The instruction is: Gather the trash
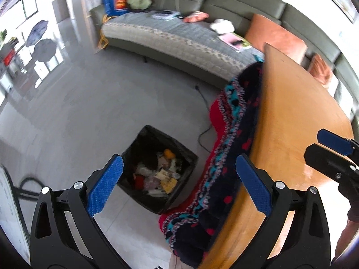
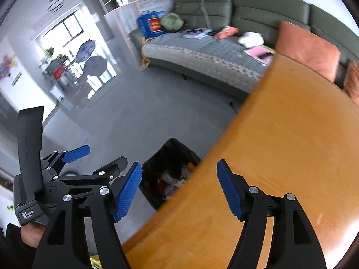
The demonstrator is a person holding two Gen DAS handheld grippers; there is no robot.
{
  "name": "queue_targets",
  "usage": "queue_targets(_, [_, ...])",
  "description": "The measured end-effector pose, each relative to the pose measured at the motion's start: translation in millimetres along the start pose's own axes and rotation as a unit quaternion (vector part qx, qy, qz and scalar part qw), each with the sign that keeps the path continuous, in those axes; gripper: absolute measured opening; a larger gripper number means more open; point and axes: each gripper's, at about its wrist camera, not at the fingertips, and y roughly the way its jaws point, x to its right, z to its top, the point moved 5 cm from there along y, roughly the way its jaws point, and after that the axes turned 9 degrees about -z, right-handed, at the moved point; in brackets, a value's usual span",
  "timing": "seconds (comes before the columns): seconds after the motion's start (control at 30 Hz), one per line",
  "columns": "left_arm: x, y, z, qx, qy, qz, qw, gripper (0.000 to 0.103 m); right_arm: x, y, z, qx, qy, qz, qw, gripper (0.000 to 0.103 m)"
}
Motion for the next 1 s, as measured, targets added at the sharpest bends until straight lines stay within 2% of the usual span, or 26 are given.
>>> queue_targets(0.23, [85.8,12.9,-7.2,-0.015,0.077,-0.047,0.9958,0.097,79.4,-22.9,-32.9,0.004,0.063,-0.042,0.997,0.071])
queue_targets(0.5, [189.5,28.4,-25.4,-0.036,0.17,-0.093,0.9804,0.097,159.3,-52.0,-84.4,0.008,0.141,-0.083,0.986,0.071])
queue_targets(0.67, [241.1,39.3,-44.4,-0.047,0.201,-0.119,0.9712,0.097,209.5,-67.4,-127.5,0.011,0.191,-0.113,0.975,0.071])
queue_targets(0.7, [248.4,40.7,-47.5,-0.047,0.206,-0.12,0.9701,0.097,216.9,-69.7,-135.7,0.014,0.199,-0.119,0.973,0.076])
queue_targets(0.77, [266.3,45.0,-57.4,-0.049,0.217,-0.126,0.9669,0.097,236.0,-76.7,-156.8,0.021,0.217,-0.14,0.966,0.079])
queue_targets(1.0, [312.7,62.6,-91.7,-0.059,0.246,-0.141,0.9572,0.097,280.7,-83.4,-212.4,0.024,0.259,-0.18,0.949,0.083])
